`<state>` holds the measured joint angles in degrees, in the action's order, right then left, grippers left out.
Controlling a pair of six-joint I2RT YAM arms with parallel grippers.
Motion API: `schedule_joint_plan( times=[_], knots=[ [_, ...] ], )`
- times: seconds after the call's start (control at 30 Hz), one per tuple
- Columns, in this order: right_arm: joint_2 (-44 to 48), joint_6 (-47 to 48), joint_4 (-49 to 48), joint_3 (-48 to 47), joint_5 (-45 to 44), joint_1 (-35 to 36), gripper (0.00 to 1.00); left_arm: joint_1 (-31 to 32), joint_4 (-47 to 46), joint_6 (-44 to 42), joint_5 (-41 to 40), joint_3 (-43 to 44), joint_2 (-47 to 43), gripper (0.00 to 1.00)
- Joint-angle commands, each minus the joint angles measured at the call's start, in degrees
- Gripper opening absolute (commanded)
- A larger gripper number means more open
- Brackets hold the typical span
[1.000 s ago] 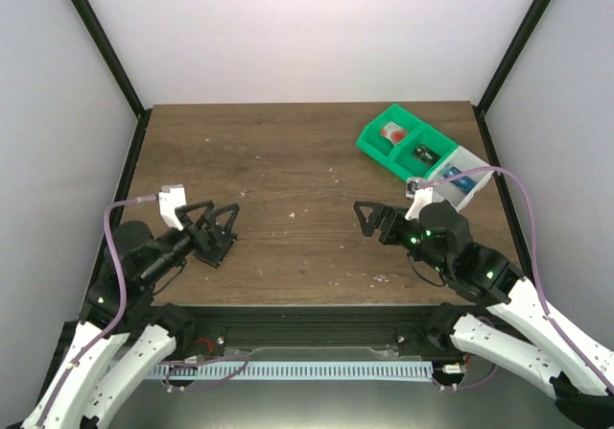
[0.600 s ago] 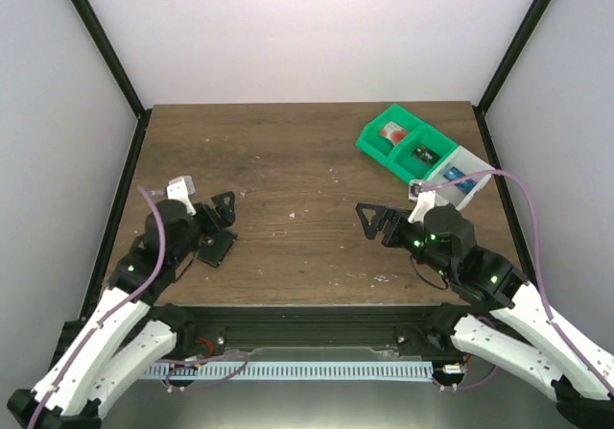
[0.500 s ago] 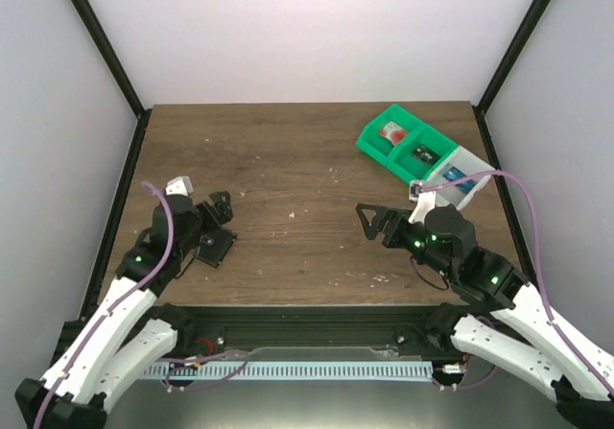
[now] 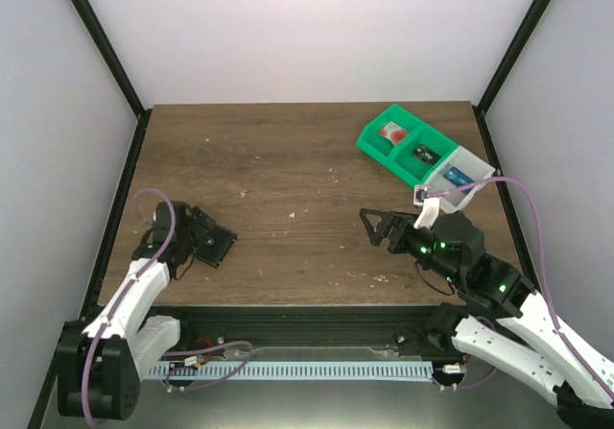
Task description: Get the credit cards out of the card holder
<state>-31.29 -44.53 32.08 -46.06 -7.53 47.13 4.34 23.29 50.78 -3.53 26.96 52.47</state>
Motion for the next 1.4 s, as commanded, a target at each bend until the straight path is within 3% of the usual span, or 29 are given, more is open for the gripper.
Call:
schedule_joint_plan(
  times=[0.0,0.27,0.6,1.1,1.3,1.37],
  knots=[
    [0.2,1.8,-0.6,0.3,2.5,0.6,1.00,-0.5,-7.0,1.9,3.9,-3.8,3.3,1.00],
    [-1.0,2.1,-0.8,-0.3,2.7,0.6,1.00,-0.5,-12.6,-1.0,10.2,-5.6,11.0,0.98],
    [-2.9,0.5,-1.1,0.3,3.8,0.6,1.00,0.6,-21.1,-2.0,24.6,-7.8,17.4,0.91],
    [-8.8,-5.0,-8.5,8.1,12.5,0.6,1.00,19.7,-31.2,12.8,25.5,-11.8,14.5,0.89],
    [-14.0,-7.1,-13.5,10.0,16.9,0.7,0.98,25.4,-43.9,20.0,30.8,-14.6,19.0,0.78],
    [-16.1,-7.7,-16.4,10.8,18.7,0.7,0.96,27.5,-44.3,20.1,30.8,-13.8,19.8,0.78]
  ],
)
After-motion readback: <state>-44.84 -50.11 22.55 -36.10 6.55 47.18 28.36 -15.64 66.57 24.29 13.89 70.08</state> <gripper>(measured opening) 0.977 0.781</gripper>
